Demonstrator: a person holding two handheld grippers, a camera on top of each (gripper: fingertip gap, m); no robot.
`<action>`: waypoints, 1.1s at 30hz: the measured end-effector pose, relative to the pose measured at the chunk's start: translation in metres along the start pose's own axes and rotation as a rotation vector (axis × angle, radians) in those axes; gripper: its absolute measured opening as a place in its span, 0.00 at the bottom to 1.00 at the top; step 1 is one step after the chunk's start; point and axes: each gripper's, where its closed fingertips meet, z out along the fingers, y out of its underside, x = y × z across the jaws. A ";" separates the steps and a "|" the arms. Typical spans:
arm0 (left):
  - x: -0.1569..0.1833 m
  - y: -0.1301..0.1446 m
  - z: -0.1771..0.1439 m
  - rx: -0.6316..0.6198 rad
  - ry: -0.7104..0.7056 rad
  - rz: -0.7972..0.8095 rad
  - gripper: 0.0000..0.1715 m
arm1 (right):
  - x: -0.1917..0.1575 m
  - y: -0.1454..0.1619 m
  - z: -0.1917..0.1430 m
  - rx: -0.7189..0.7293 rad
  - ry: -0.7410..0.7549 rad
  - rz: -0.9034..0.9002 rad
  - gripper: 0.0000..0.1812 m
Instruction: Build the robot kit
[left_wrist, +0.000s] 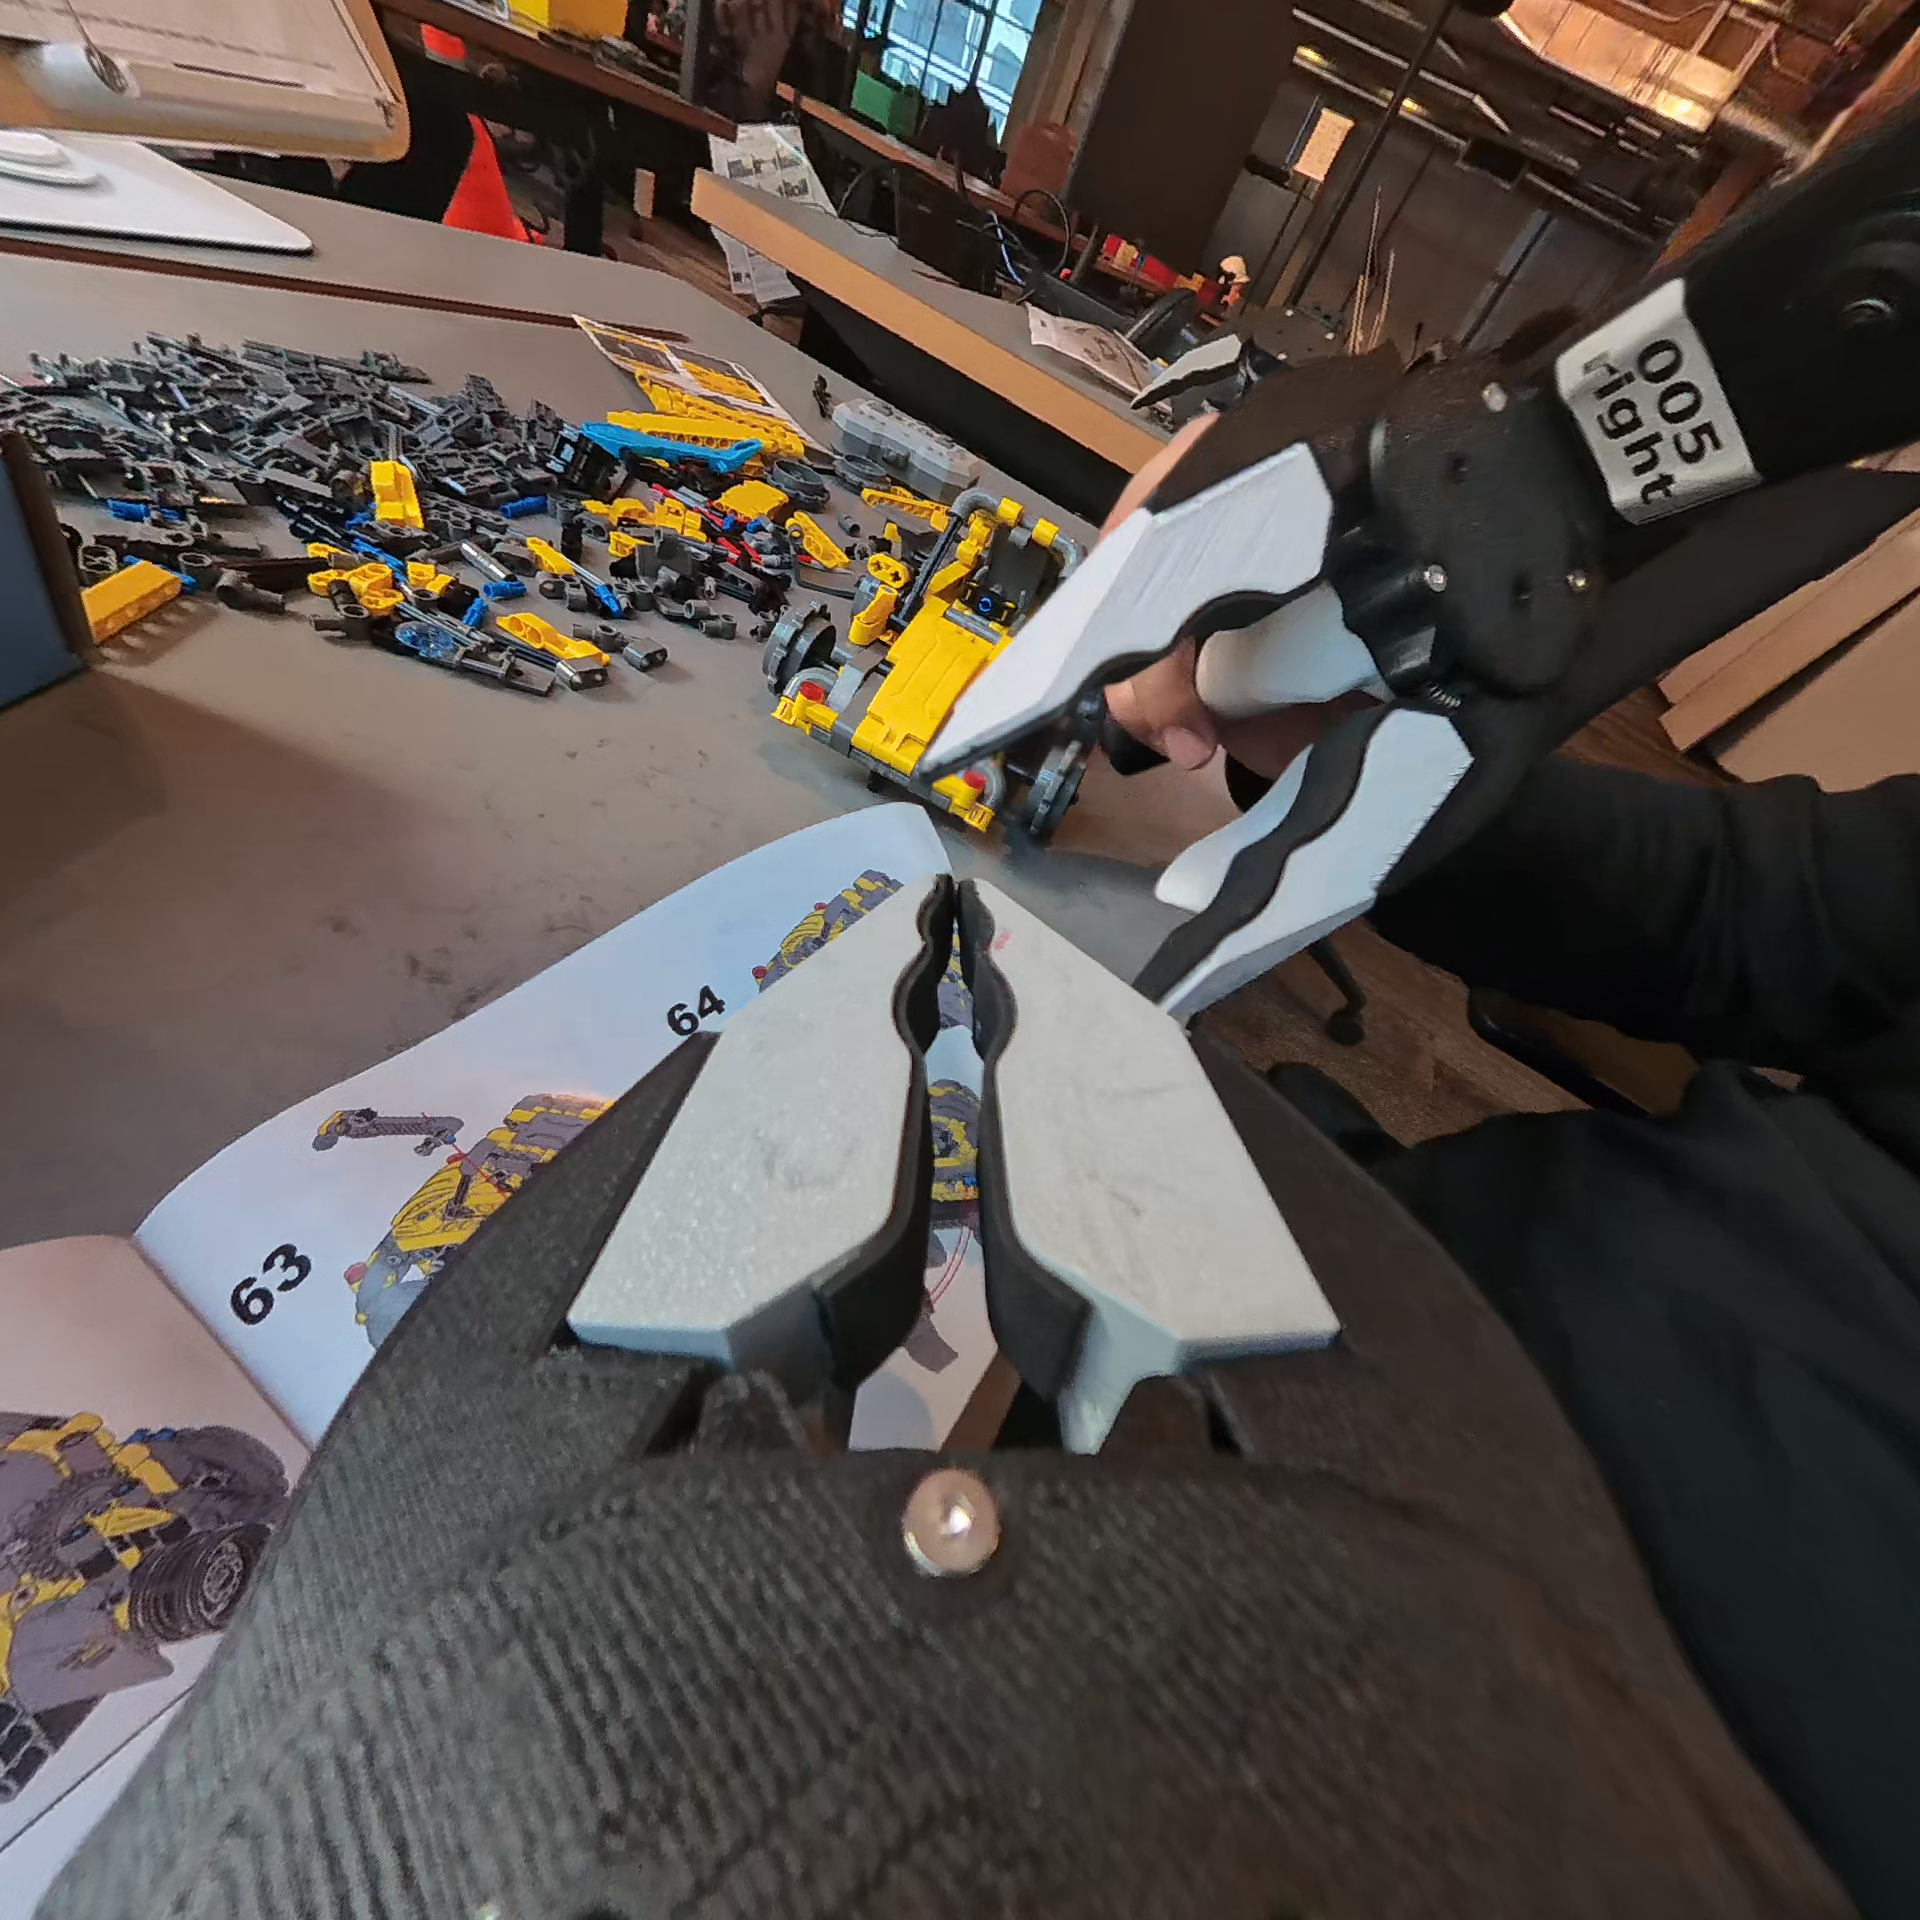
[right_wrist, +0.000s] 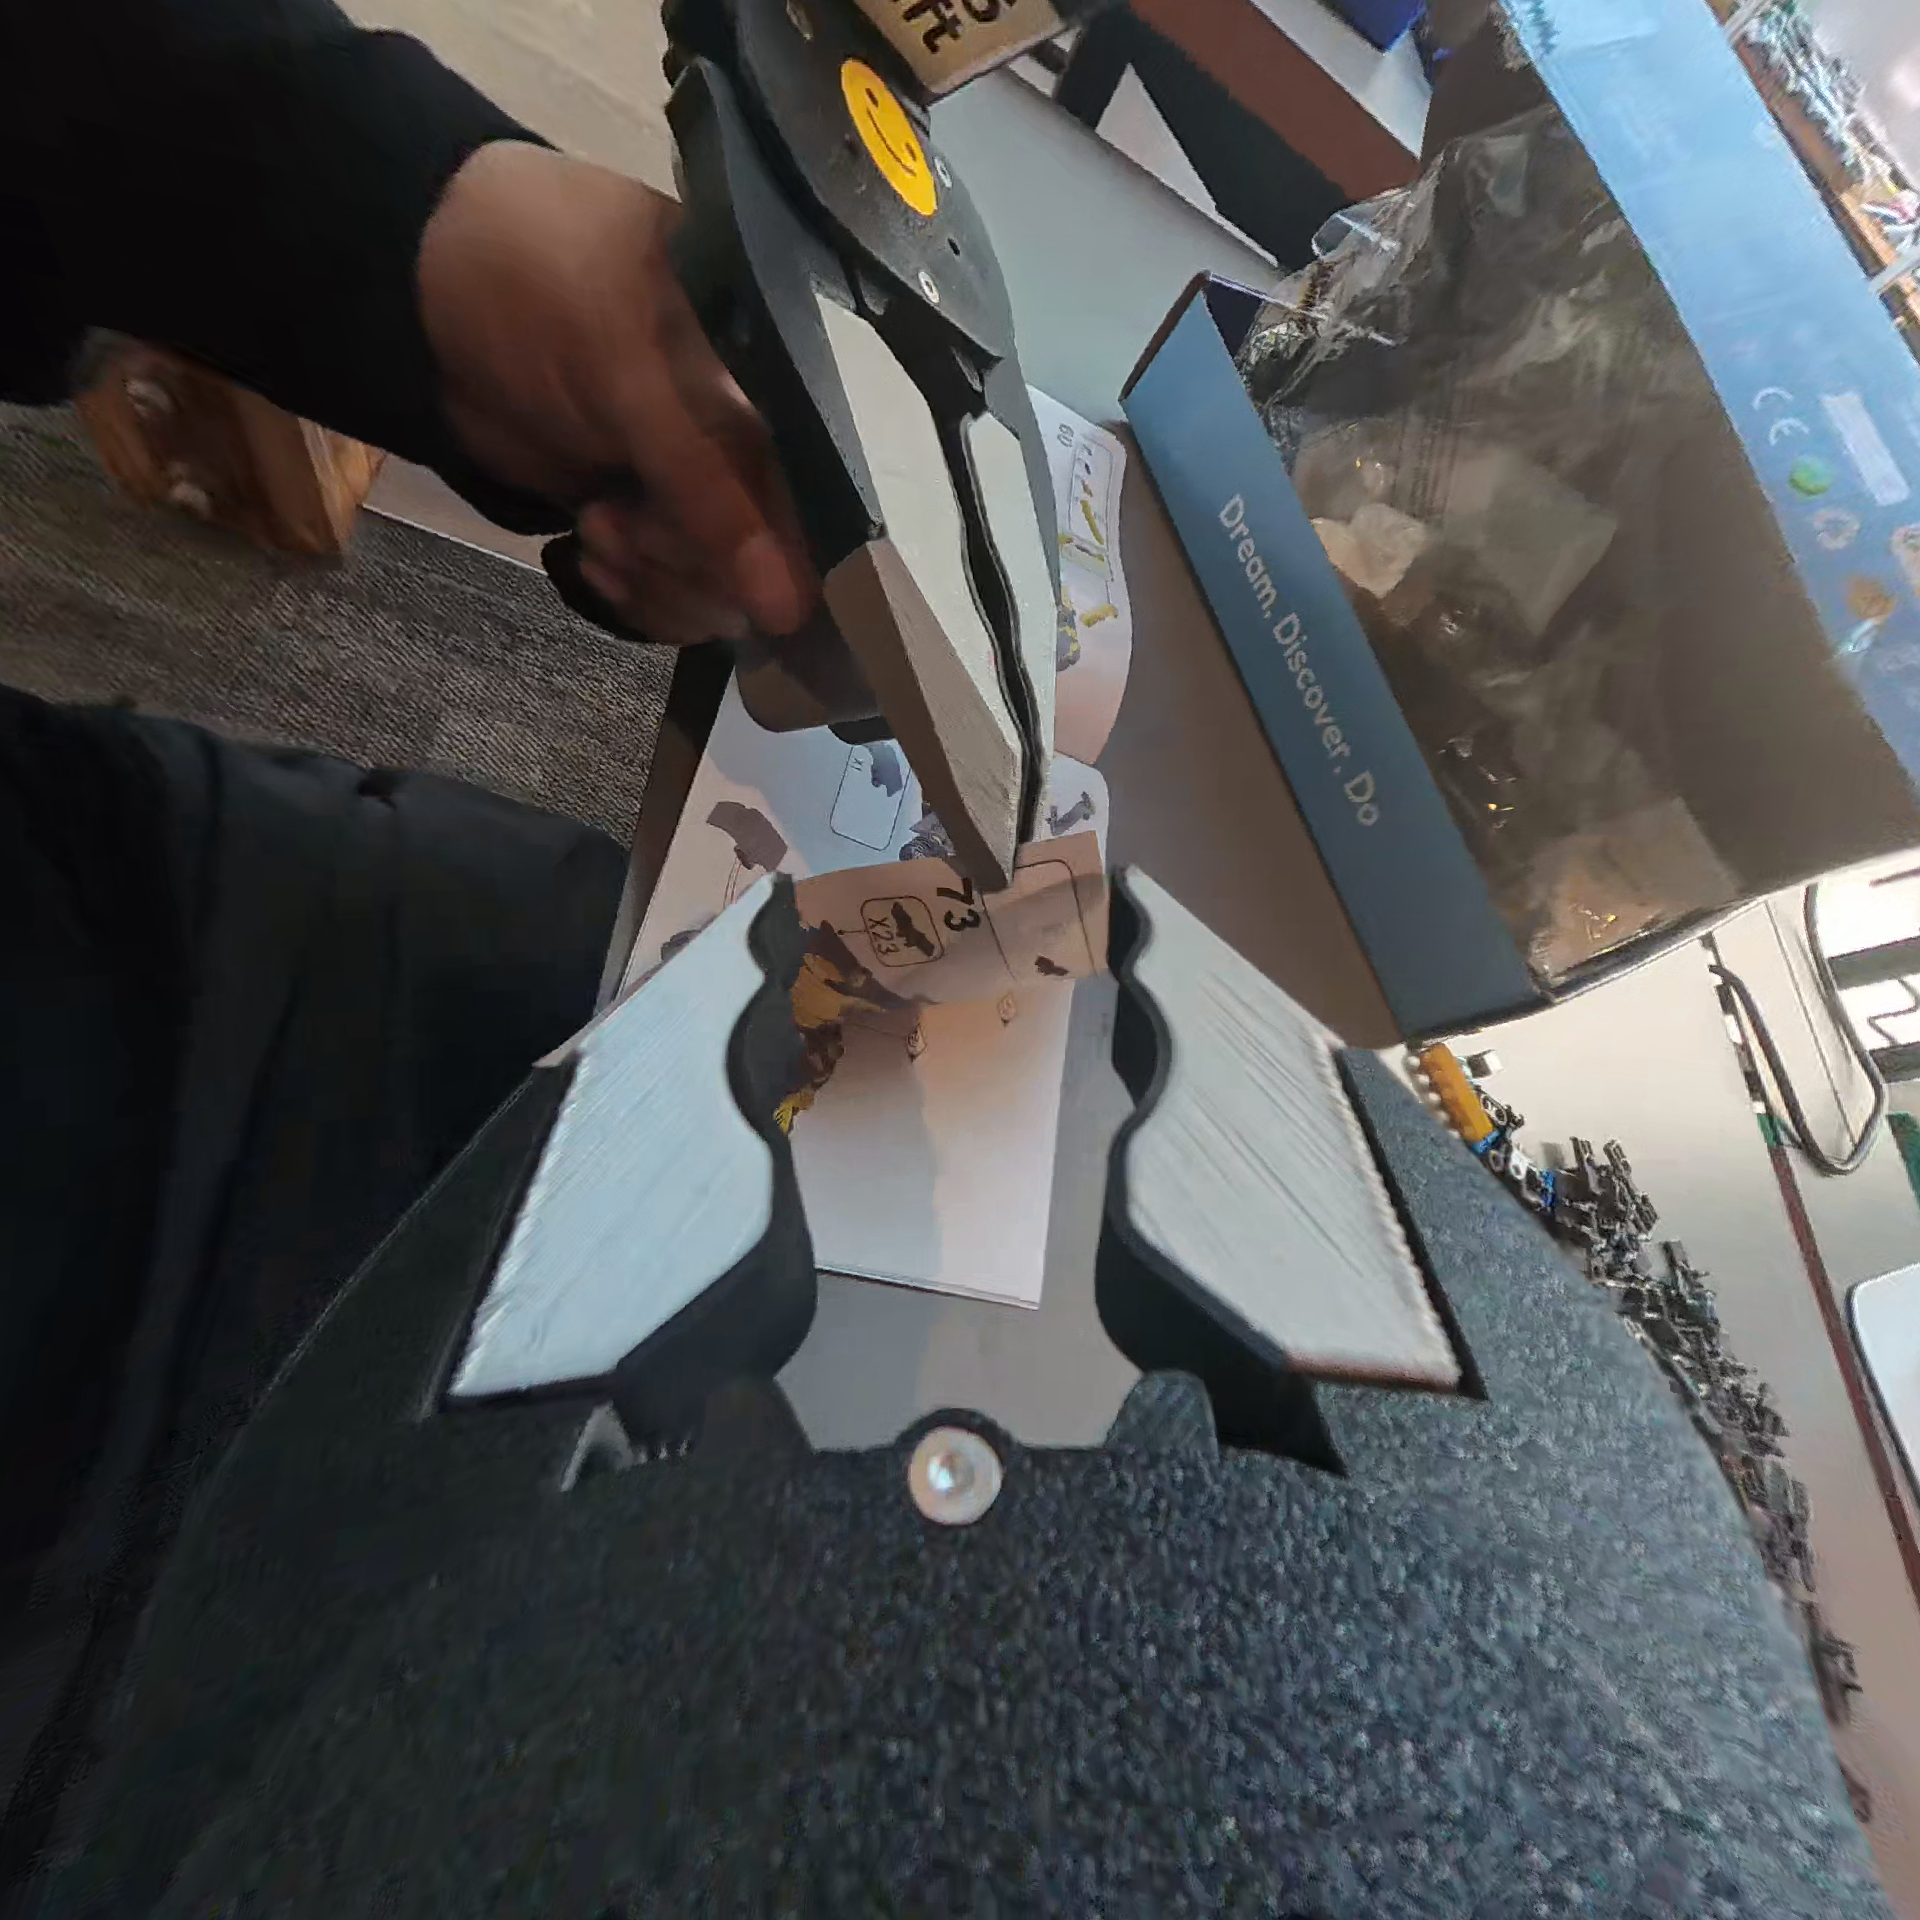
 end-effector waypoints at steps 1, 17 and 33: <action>0.000 0.000 0.000 0.000 0.004 -0.001 0.00 | 0.000 -0.001 0.000 0.005 -0.009 -0.007 0.33; 0.001 0.000 0.002 -0.014 0.003 0.022 0.00 | -0.006 0.002 0.010 0.001 -0.182 0.000 0.36; 0.007 0.003 0.007 -0.065 -0.006 0.106 0.00 | -0.008 0.005 0.005 -0.048 -0.305 -0.031 0.34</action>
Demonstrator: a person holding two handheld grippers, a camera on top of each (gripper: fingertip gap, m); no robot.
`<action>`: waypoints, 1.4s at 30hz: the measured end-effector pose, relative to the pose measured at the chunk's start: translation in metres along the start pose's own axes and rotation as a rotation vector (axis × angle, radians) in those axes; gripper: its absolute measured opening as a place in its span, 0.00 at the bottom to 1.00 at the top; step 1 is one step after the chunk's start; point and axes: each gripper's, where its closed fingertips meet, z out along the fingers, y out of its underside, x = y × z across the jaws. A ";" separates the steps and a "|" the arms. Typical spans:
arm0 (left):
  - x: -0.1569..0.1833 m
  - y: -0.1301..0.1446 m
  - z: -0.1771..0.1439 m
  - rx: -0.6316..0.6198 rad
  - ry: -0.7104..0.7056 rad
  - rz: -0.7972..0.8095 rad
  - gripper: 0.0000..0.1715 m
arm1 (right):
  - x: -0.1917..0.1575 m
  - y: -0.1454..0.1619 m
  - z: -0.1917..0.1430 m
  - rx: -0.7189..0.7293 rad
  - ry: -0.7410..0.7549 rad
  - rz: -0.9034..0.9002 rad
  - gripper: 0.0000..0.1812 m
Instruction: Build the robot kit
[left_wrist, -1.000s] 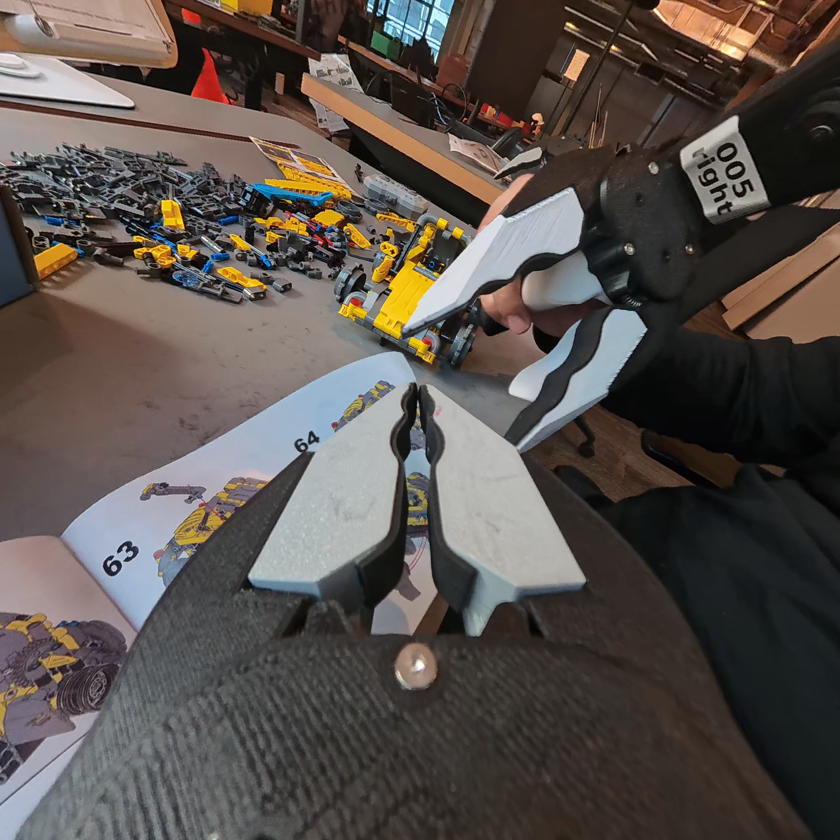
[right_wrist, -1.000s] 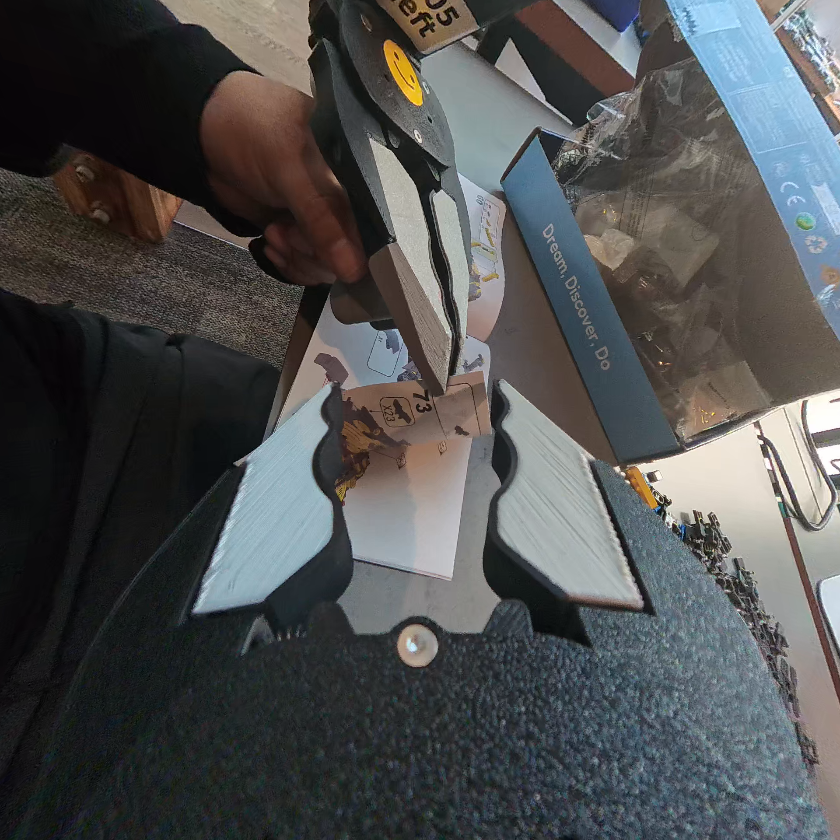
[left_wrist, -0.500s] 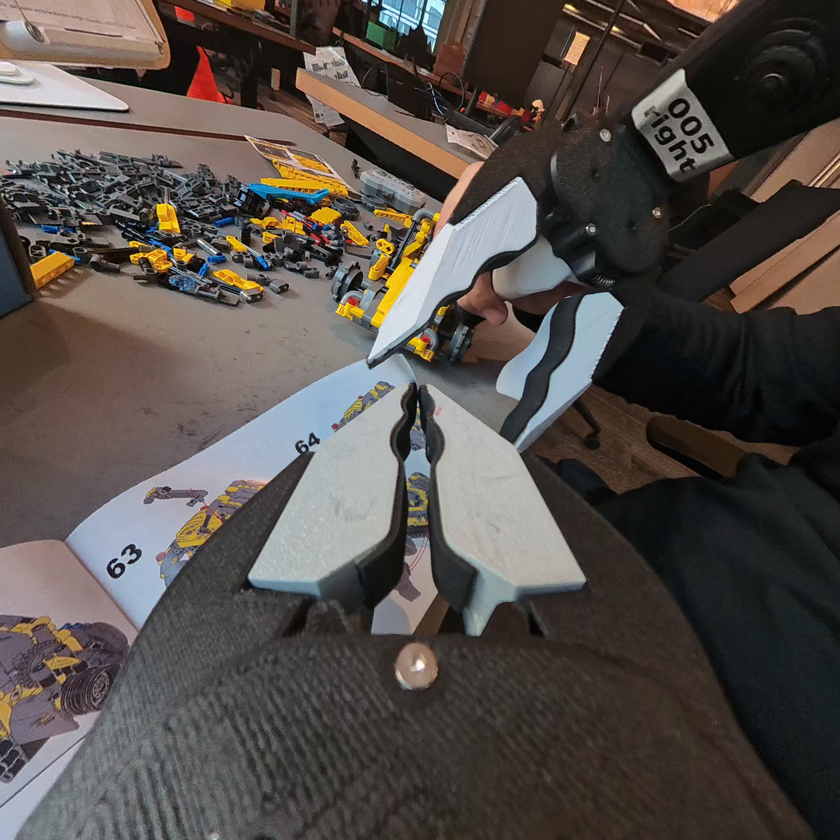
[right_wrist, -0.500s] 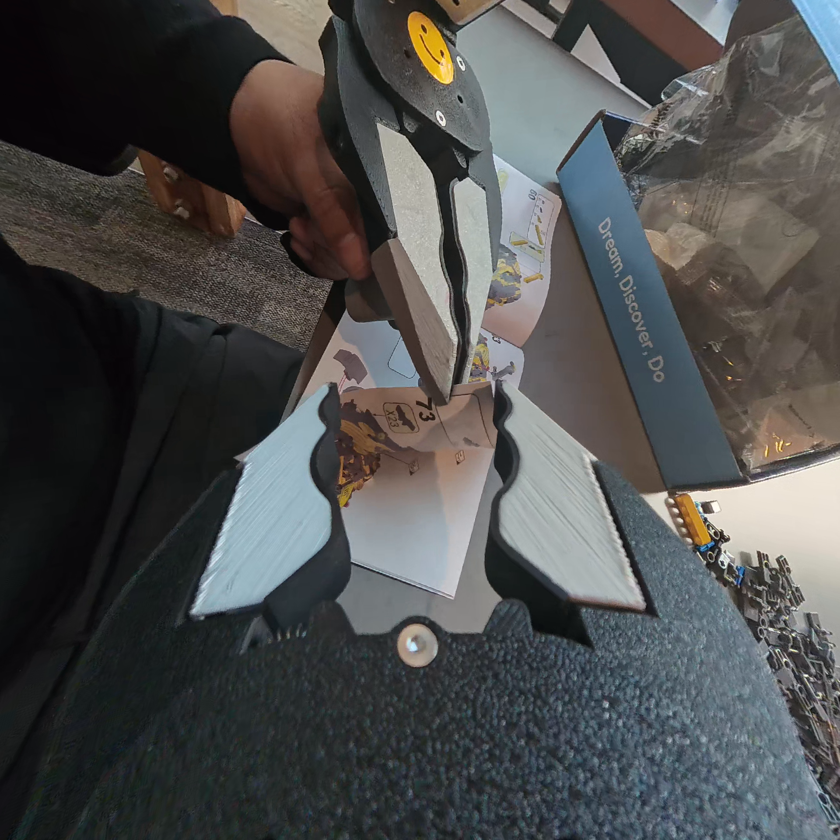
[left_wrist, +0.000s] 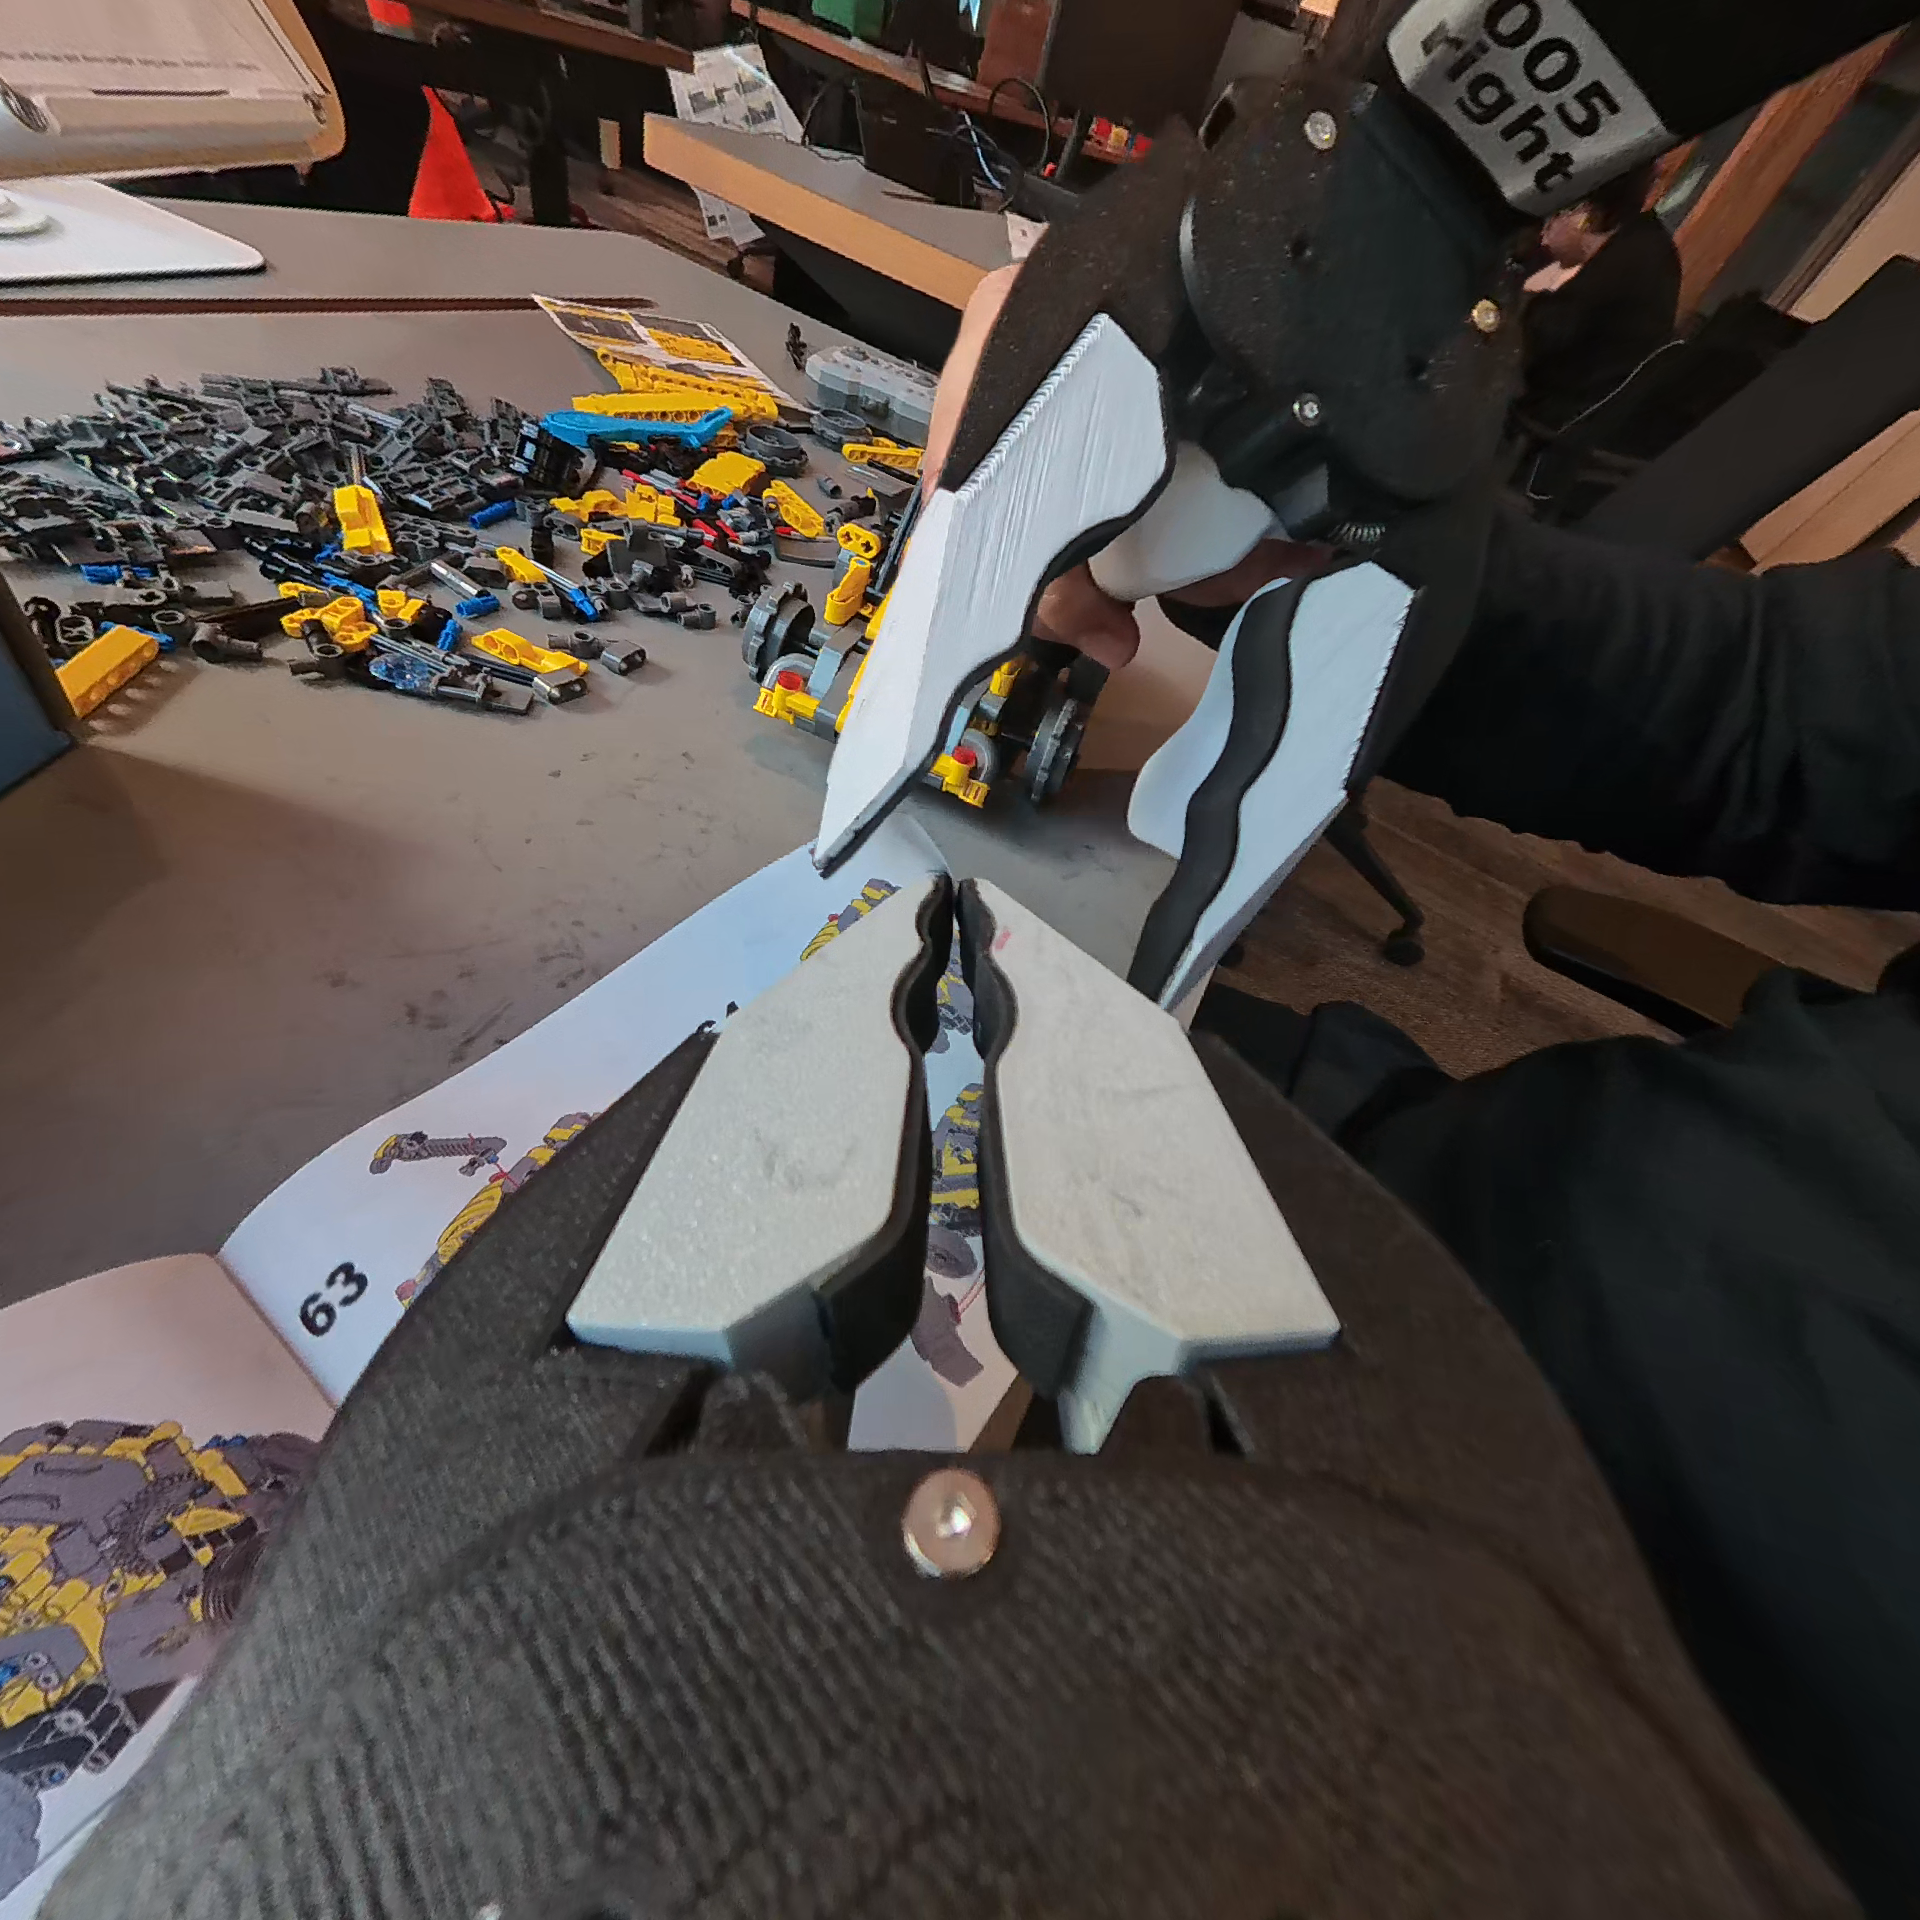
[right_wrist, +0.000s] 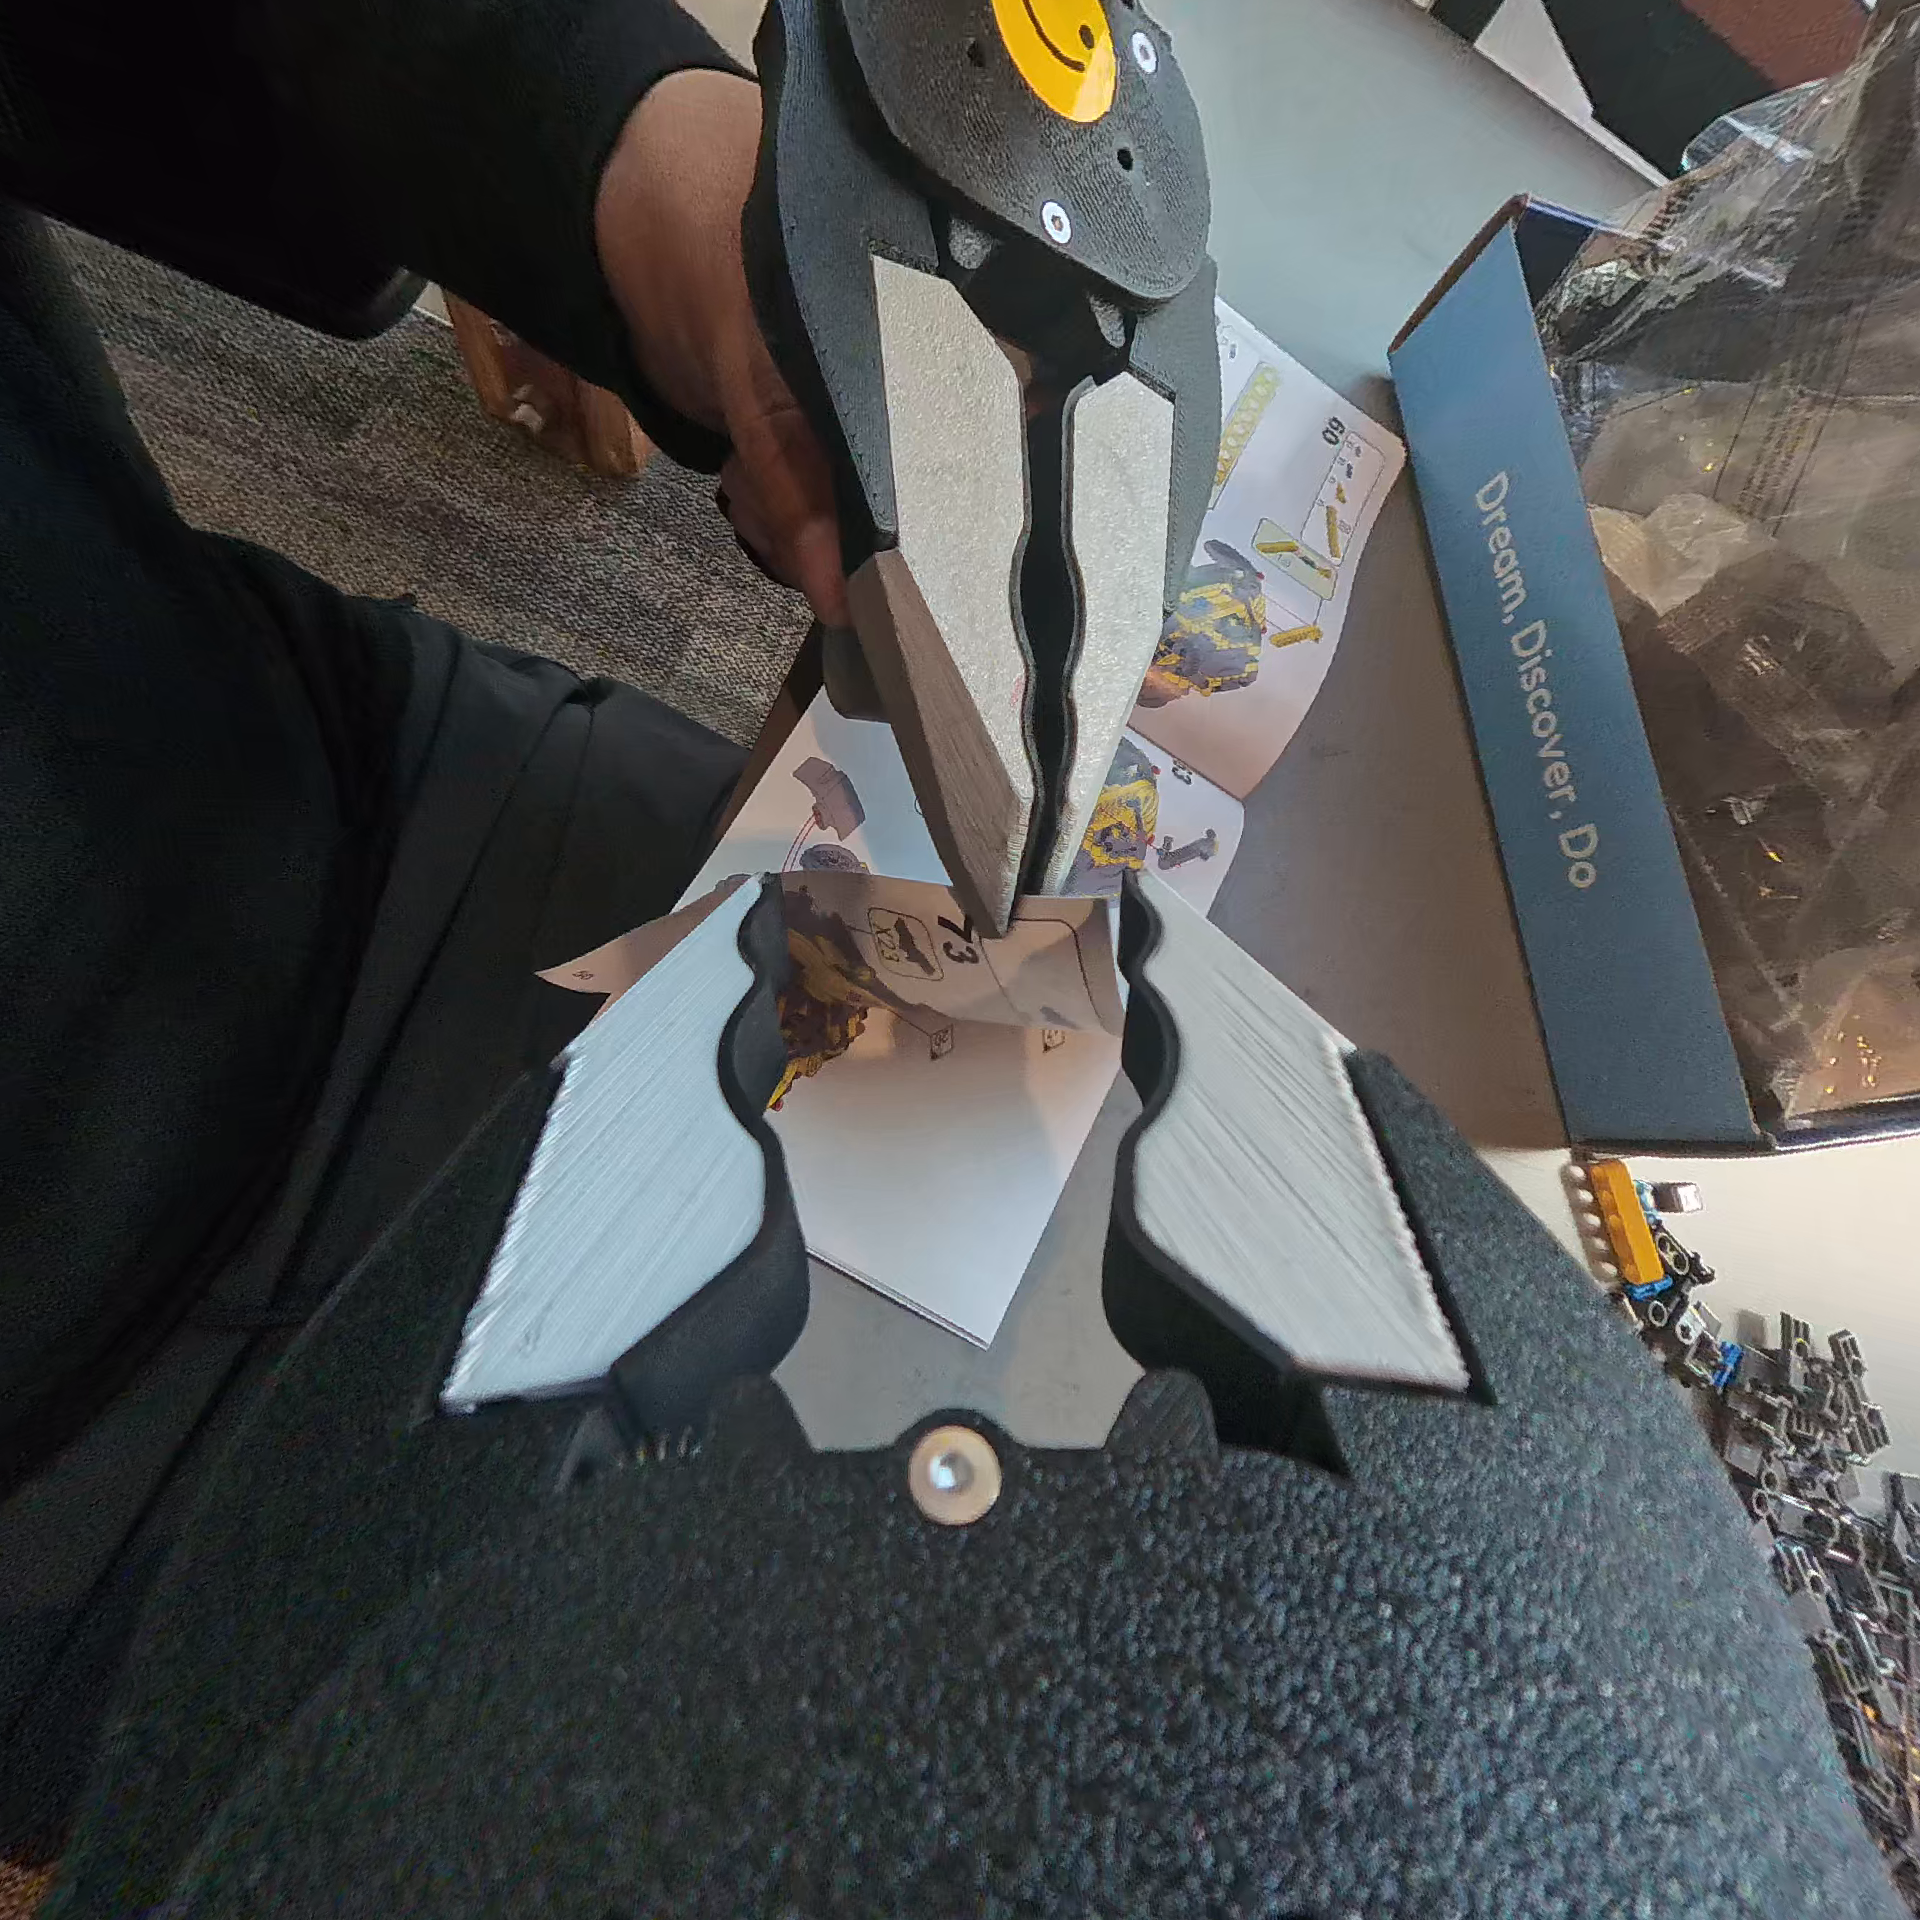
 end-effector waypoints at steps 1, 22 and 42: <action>0.000 0.000 0.000 -0.003 -0.002 0.002 0.00 | -0.001 0.000 0.000 0.000 -0.009 0.001 0.33; 0.001 0.001 0.003 -0.018 -0.005 0.022 0.00 | -0.001 0.001 0.004 0.017 -0.058 0.034 0.32; 0.000 0.019 0.011 -0.101 0.021 -0.050 0.00 | -0.006 0.015 0.009 0.029 -0.037 0.088 0.33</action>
